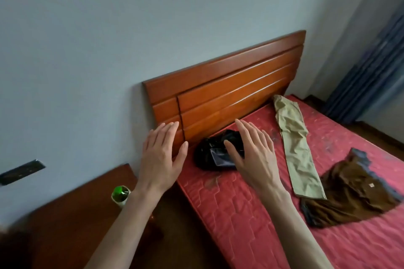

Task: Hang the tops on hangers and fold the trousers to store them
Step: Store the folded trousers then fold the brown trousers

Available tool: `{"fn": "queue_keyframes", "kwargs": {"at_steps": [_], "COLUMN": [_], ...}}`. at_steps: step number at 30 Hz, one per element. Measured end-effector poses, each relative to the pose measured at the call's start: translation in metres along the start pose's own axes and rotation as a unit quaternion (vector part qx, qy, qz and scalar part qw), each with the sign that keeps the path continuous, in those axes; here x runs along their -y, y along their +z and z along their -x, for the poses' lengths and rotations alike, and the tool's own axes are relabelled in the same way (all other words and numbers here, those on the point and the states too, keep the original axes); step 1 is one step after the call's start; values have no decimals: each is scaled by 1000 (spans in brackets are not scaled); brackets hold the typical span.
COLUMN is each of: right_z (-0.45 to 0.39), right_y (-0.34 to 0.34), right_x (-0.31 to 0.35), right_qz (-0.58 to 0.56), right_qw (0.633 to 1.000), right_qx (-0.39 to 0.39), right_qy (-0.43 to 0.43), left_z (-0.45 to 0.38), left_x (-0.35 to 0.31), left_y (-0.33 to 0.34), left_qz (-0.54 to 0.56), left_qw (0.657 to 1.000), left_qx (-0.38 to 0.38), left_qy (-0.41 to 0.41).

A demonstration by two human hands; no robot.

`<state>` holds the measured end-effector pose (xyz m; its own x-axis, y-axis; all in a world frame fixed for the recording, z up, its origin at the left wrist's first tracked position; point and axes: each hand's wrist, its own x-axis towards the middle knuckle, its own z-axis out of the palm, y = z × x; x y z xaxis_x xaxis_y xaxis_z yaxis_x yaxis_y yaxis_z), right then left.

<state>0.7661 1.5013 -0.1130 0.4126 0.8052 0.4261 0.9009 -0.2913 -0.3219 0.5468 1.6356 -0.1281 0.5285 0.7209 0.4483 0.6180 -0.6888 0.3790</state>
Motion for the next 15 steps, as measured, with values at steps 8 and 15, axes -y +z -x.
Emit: {"fn": "queue_keyframes", "kwargs": {"at_steps": [8, 15], "right_z": [43, 60], "right_y": [-45, -60], "right_x": [-111, -180], "right_qz": [41, 69], "right_qw": [993, 976], "right_qx": [-33, -64], "right_qy": [110, 195], "left_z": [-36, -72], "left_x": [-95, -160], "left_y": [73, 143], "left_qz": [39, 80], "left_qw": [994, 979], "left_qx": [51, 89], "left_qy": [87, 164]}}
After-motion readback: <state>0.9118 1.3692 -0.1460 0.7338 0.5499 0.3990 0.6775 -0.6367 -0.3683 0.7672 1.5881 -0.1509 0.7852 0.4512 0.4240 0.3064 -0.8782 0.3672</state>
